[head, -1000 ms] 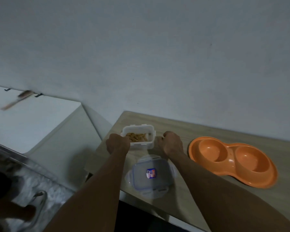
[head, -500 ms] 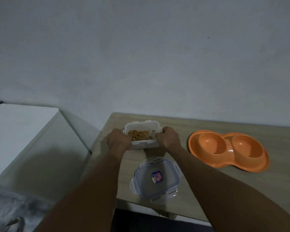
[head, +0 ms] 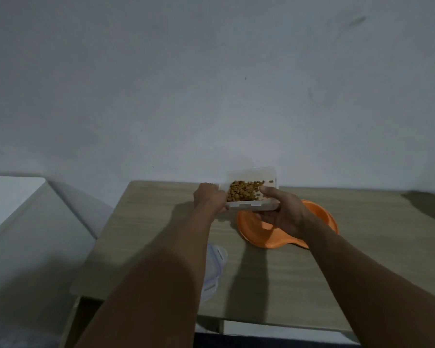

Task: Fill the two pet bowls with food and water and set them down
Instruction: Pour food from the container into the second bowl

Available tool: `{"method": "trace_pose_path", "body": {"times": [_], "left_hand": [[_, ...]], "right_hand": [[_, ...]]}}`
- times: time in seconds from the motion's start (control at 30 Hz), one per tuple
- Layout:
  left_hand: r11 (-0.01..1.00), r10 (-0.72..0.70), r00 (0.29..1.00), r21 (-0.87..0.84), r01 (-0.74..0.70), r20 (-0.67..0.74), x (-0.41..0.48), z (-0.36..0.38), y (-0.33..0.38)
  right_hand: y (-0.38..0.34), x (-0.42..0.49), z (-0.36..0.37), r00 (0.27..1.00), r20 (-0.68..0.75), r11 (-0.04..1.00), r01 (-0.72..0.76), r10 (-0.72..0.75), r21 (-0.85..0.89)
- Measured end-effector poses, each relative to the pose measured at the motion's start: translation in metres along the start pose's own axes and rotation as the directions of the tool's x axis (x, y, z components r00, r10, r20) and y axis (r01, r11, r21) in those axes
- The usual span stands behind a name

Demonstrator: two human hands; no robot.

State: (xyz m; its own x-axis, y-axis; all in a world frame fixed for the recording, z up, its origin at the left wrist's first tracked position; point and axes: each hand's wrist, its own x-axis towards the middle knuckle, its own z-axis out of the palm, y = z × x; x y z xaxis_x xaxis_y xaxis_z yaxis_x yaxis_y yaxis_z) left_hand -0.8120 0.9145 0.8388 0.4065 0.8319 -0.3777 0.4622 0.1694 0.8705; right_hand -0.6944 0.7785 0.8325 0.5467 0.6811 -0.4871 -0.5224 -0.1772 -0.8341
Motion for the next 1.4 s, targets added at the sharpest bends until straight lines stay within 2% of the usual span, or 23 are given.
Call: {"method": "trace_pose_path", "body": {"times": [0.13,0.2,0.27,0.33,0.4,0.7,0.83,0.9,1.4], "left_hand": [[0.995,-0.03,0.996,-0.089,0.037,0.083,-0.007,0.034,-0.006],[0.996,-0.032,0.997,-0.076,0.038,0.075,-0.004,0.047,-0.015],[0.996,-0.026,0.999,0.082,0.023,0.028,-0.005,0.053,-0.024],[0.958,-0.01,0.999,0.284,0.023,-0.047,-0.015,0.052,-0.032],[0.913,-0.03,0.998,0.404,0.05,-0.057,-0.021,0.054,-0.043],[0.835,0.019,1.0,0.55,-0.026,0.018,-0.026,0.078,-0.064],[0.75,0.036,0.999,0.66,-0.05,0.035,-0.029,0.077,-0.061],[0.733,0.04,0.999,0.678,-0.05,0.031,-0.028,0.077,-0.062],[0.796,-0.021,1.0,0.605,0.027,-0.017,-0.022,0.08,-0.064]], "right_hand": [[-0.003,-0.008,-0.035,0.986,-0.111,0.991,0.125,-0.128,-0.037],[-0.004,-0.013,-0.05,0.968,-0.167,0.981,0.178,-0.187,-0.072],[-0.005,-0.018,-0.063,0.953,-0.196,0.971,0.215,-0.233,-0.107],[-0.006,-0.022,-0.073,0.939,-0.217,0.961,0.242,-0.267,-0.134],[-0.006,-0.024,-0.079,0.918,-0.255,0.947,0.262,-0.304,-0.183],[0.003,-0.024,-0.087,0.872,-0.202,0.853,0.345,-0.446,-0.392],[0.003,-0.022,-0.087,0.859,-0.164,0.785,0.345,-0.485,-0.515],[0.002,-0.021,-0.086,0.849,-0.164,0.761,0.344,-0.502,-0.55],[0.0,-0.011,-0.082,0.829,-0.174,0.707,0.319,-0.531,-0.631]]}}
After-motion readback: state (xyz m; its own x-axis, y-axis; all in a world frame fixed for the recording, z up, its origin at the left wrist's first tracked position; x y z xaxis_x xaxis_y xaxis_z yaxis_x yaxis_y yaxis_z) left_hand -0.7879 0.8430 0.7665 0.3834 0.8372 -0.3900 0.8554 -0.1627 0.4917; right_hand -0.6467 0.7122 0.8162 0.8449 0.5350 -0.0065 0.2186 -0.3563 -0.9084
